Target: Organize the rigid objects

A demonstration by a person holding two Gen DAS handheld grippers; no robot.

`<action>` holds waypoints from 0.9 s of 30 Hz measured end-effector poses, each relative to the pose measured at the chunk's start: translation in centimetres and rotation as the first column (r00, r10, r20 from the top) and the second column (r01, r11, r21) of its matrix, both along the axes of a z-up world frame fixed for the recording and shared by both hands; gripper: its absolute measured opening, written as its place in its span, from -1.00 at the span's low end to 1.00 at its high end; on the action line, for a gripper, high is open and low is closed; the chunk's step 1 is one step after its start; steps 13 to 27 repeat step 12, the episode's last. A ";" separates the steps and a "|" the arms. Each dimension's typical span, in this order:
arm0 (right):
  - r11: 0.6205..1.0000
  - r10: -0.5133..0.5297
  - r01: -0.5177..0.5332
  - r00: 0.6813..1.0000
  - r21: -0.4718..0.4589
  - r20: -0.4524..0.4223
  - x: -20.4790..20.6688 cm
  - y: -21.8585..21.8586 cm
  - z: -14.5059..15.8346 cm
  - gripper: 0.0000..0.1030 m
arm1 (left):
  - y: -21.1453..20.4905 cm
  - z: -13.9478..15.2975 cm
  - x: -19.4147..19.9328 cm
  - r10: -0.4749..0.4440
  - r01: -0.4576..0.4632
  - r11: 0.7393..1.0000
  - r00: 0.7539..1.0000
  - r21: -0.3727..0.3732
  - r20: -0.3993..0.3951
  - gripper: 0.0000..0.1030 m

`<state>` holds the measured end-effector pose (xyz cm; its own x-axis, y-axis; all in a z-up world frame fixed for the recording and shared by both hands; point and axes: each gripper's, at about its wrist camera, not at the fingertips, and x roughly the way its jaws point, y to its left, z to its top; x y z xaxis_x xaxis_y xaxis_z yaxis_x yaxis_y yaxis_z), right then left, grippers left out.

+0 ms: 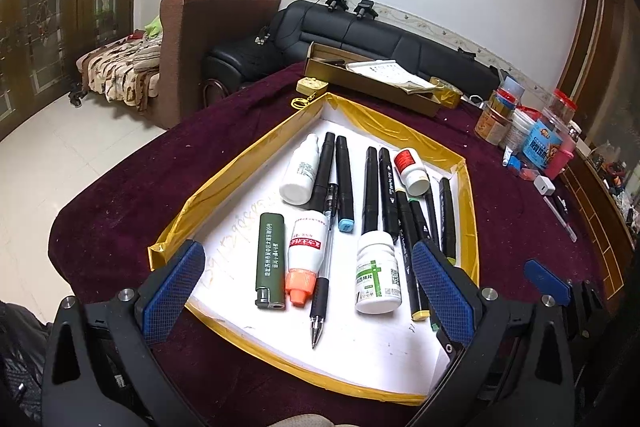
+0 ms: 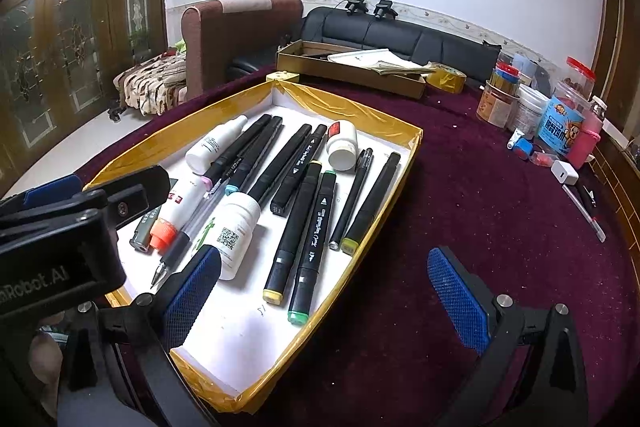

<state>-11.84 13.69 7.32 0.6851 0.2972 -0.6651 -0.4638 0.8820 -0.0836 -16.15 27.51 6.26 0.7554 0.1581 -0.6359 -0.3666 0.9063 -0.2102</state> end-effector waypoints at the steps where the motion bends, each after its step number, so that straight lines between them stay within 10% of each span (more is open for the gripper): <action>1: 1.000 0.002 -0.002 1.000 0.004 -0.001 0.0 -0.1 0.0 0.98 | 0.0 0.0 0.1 0.002 -0.002 1.000 1.000 0.000 -0.005 1.00; 27: 0.989 -0.019 0.029 0.997 0.142 -0.073 1.1 -5.1 0.7 0.98 | -3.2 0.7 1.3 -0.079 0.078 0.997 0.992 -0.017 -0.101 1.00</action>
